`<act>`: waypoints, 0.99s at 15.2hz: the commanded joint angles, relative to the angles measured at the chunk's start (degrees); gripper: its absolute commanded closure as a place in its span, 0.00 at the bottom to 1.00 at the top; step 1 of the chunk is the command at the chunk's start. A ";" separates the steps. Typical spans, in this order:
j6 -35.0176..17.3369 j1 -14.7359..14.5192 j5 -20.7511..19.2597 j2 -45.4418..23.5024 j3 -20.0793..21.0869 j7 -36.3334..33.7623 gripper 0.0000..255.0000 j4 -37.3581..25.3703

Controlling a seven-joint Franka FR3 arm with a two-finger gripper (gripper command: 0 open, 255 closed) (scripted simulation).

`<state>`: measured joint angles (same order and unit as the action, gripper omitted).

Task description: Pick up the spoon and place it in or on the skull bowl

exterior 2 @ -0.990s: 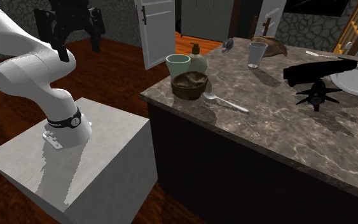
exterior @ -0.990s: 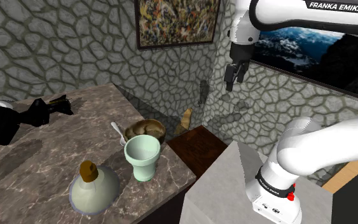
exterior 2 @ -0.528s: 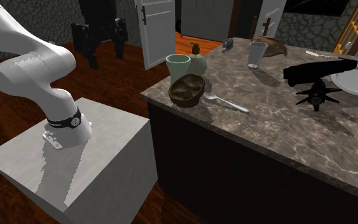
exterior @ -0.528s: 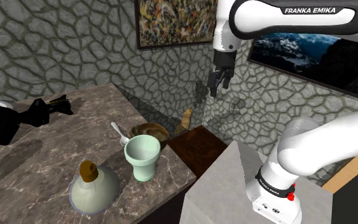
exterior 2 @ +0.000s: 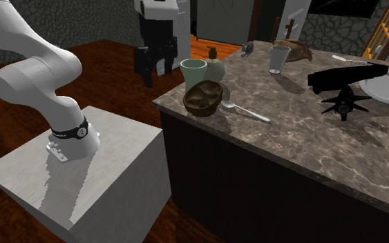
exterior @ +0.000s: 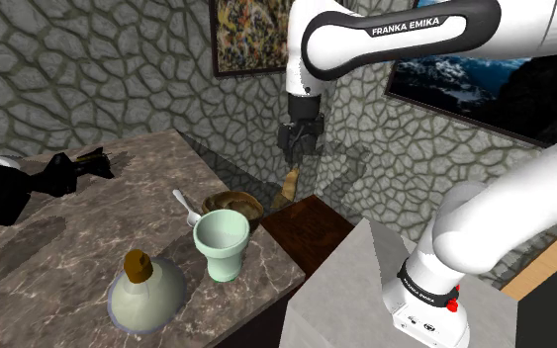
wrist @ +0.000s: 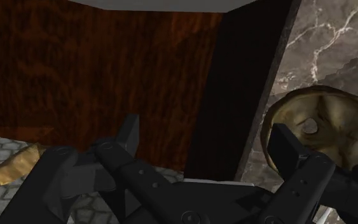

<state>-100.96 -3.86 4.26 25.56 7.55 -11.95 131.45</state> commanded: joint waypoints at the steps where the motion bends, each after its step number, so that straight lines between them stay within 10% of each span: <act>1: -2.64 -0.42 1.00 -3.52 1.09 -1.75 0.00 -0.94; 15: -12.39 -3.37 2.46 -32.48 6.16 -12.74 0.00 -21.00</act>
<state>-112.75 -6.94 6.70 -5.00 13.49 -23.99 111.88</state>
